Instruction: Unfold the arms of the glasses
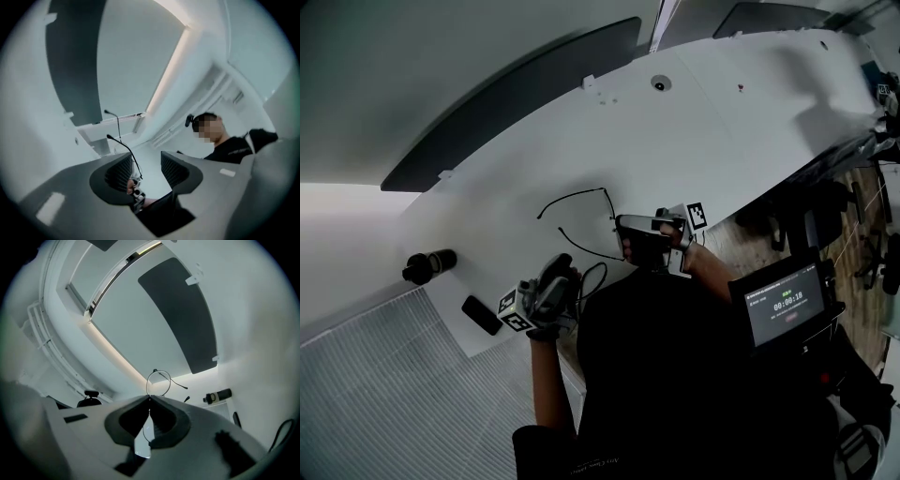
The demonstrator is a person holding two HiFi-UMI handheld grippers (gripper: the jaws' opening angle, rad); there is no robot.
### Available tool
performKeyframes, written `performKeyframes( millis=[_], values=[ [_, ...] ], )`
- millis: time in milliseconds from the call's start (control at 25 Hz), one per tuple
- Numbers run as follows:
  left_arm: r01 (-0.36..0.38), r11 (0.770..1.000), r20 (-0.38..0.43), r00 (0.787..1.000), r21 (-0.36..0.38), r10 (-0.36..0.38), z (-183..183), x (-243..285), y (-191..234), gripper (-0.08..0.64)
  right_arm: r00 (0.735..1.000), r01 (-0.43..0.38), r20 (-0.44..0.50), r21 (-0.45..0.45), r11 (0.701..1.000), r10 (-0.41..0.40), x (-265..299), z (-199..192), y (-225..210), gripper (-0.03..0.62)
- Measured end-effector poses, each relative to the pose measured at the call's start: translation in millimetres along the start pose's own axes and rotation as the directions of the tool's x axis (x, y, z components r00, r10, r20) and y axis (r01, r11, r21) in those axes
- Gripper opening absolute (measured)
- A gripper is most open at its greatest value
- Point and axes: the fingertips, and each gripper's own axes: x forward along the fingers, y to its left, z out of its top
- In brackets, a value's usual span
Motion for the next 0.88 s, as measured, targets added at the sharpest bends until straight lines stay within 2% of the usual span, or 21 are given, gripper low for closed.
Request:
performKeyframes(
  millis=[40,80,240,400,480,720,880],
  values=[
    [0.047,0.996,0.027,0.999,-0.075,-0.045,-1,2,3,0.183,1.000,-0.004,-0.010,-0.004,1.000,0.004,2,-1,0,0.011],
    [0.069,0.990,0.041,0.997,-0.120,-0.064,-2,5,8,0.184,1.000,-0.006,-0.019,-0.004,1.000,0.006,5,-2,-1,0.009],
    [0.091,0.980,0.014,0.996,-0.177,-0.090,-10,23,17,0.207,0.999,-0.008,-0.031,0.013,1.000,0.008,10,-6,-3,0.011],
    [0.135,0.979,0.096,0.988,-0.152,-0.121,4,26,9,0.206,0.999,0.018,-0.029,0.013,1.000,-0.018,7,-6,-10,0.011],
    [0.144,0.981,0.111,0.985,-0.128,-0.130,9,24,2,0.206,1.000,0.015,-0.009,0.017,1.000,-0.015,6,-3,-10,0.009],
    [0.148,0.984,0.062,0.988,-0.098,-0.142,4,13,-9,0.206,1.000,0.015,0.004,0.017,1.000,-0.015,6,1,-9,0.011],
    [0.188,0.980,0.034,0.982,-0.059,-0.186,0,7,-22,0.202,0.999,0.034,0.006,0.002,0.999,-0.034,5,2,-12,0.011]
  ],
)
